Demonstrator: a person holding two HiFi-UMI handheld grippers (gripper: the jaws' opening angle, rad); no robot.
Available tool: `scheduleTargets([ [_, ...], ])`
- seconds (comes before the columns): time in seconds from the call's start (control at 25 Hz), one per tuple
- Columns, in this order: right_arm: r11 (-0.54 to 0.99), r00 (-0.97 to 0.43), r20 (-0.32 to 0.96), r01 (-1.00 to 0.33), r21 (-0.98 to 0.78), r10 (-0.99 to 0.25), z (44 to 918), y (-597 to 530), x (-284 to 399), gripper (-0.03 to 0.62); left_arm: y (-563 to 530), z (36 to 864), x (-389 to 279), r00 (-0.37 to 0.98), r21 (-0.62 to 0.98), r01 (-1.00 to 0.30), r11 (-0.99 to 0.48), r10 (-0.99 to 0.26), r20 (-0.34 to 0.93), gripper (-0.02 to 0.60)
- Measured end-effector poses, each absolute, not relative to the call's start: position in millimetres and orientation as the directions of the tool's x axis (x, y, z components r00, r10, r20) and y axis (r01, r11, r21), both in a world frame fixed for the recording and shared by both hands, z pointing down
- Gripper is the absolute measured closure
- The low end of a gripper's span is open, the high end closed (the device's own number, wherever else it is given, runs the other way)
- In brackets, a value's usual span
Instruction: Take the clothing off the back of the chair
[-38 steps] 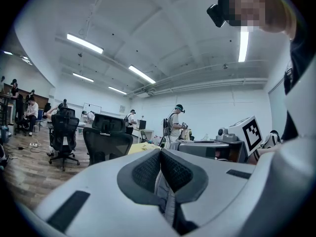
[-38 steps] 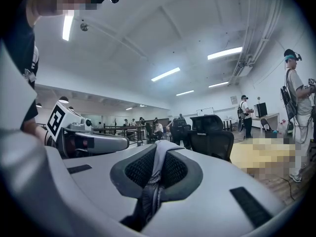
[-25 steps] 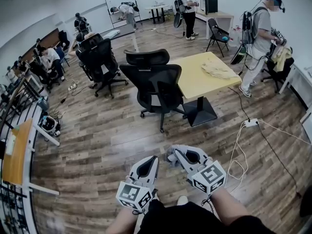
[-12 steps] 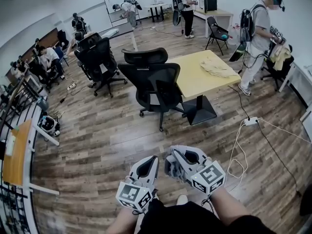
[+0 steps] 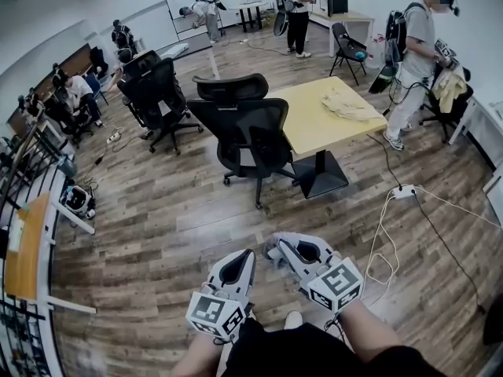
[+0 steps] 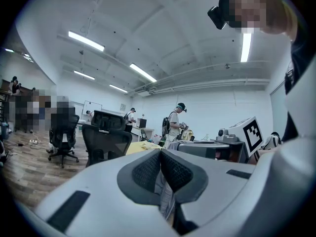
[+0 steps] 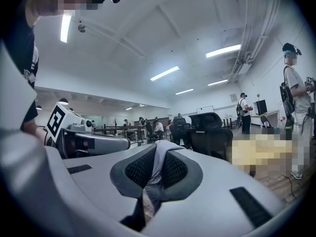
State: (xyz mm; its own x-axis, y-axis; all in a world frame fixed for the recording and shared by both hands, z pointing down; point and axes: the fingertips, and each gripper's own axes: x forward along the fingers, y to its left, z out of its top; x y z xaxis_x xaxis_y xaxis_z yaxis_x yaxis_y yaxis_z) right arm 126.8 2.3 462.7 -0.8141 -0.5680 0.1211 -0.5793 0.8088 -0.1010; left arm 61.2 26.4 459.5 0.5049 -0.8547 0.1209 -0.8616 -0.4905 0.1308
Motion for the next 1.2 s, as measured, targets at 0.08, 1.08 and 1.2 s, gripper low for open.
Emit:
scheduleTargets([
  [0.08, 0.808, -0.813, 0.12, -0.581, -0.101, -0.57, 462.9, 2.3, 127.4, 0.568, 26.1, 459.7, 61.5, 0.505, 0.132, -0.861, -0.491, -0.854, 0.121, 0.565],
  [1.08, 0.806, -0.809, 0.131, -0.586, -0.086, -0.574, 461.3, 9.0, 120.3, 0.568, 33.4, 458.1, 54.0, 0.513, 0.138, -0.856, -0.498, -0.851, 0.112, 0.565],
  [1.2, 0.807, -0.809, 0.128, -0.585, -0.083, -0.574, 459.3, 11.8, 120.2, 0.568, 36.6, 456.1, 53.8, 0.513, 0.136, -0.856, -0.498, -0.851, 0.111, 0.565],
])
